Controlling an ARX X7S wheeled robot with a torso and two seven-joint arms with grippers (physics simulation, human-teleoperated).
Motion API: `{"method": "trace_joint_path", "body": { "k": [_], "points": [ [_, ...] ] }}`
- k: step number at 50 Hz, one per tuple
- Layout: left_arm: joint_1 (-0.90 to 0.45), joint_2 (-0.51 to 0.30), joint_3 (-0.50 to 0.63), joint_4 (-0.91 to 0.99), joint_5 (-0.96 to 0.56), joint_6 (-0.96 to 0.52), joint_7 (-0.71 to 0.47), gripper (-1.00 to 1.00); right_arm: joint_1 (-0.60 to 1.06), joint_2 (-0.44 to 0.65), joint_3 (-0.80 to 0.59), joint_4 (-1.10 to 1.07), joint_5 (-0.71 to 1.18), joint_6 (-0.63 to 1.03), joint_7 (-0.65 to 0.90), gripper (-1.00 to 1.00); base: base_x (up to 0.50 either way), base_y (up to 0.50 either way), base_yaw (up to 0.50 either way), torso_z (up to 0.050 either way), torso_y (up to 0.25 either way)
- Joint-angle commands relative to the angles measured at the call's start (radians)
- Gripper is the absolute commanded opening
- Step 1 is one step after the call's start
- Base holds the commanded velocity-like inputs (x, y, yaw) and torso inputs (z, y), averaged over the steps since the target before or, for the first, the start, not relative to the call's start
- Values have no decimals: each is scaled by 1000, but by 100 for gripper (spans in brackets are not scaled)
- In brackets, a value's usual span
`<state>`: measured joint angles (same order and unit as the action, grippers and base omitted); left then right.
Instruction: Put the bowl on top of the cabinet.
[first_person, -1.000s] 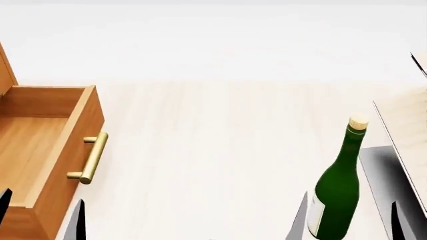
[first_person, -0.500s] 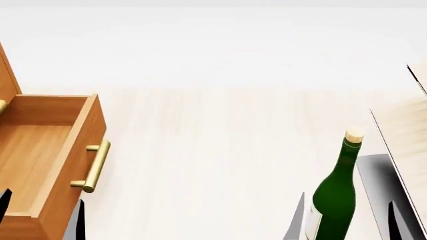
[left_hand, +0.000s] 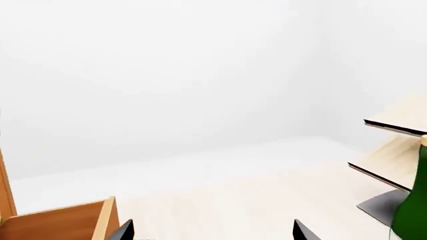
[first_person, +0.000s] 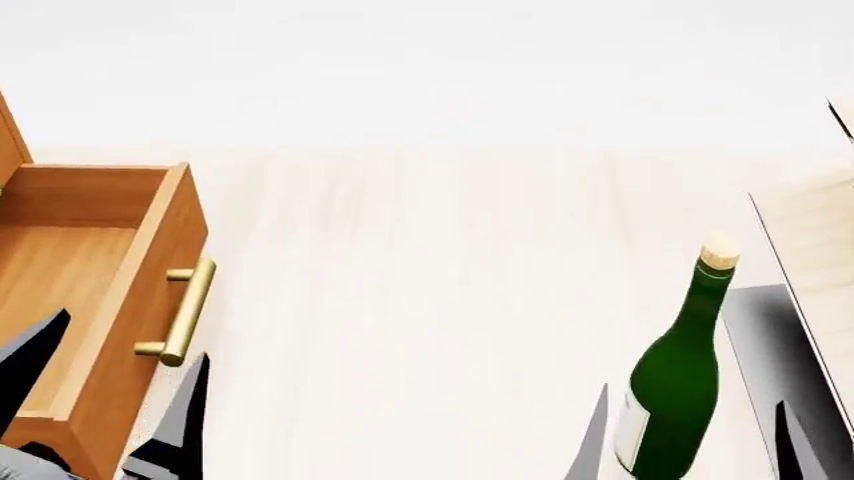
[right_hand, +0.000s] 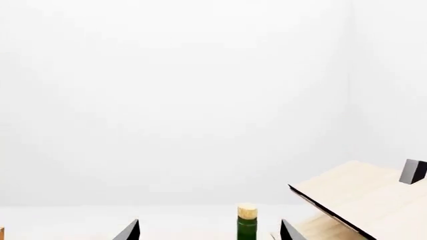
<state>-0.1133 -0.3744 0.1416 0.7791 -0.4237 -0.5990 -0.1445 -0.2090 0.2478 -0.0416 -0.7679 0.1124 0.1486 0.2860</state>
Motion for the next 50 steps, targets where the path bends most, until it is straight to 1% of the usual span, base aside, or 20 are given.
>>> {"method": "trace_joint_path", "body": {
  "k": [1,9,31,35,39,46,50],
  "points": [
    [-160,-32,29,74,-20,-184,20,100,-6,-12,31,-7,3,-7,-26,100,0,0,0,2,-250],
    [-167,-50,69,87,-3,-187,25,100,-8,-7,26,-6,3,-12,-23,100,0,0,0,2,-250],
    [-157,-69,81,89,-10,-170,35,100,-10,6,12,-1,-1,-21,-14,100,0,0,0,2,-250],
    [-163,-65,72,88,-34,-194,33,100,-11,9,10,-1,0,-23,-12,100,0,0,0,2,-250],
    [-170,-79,97,104,-11,-193,28,100,-11,11,9,-2,0,-23,-10,100,0,0,0,1,-81],
    [-177,-79,93,106,-28,-206,29,100,-11,15,5,1,-2,-26,-7,100,0,0,0,0,-68],
    [-191,-68,73,100,-57,-237,20,100,-11,17,3,0,-1,-25,-5,100,0,0,0,0,0]
  ]
}}
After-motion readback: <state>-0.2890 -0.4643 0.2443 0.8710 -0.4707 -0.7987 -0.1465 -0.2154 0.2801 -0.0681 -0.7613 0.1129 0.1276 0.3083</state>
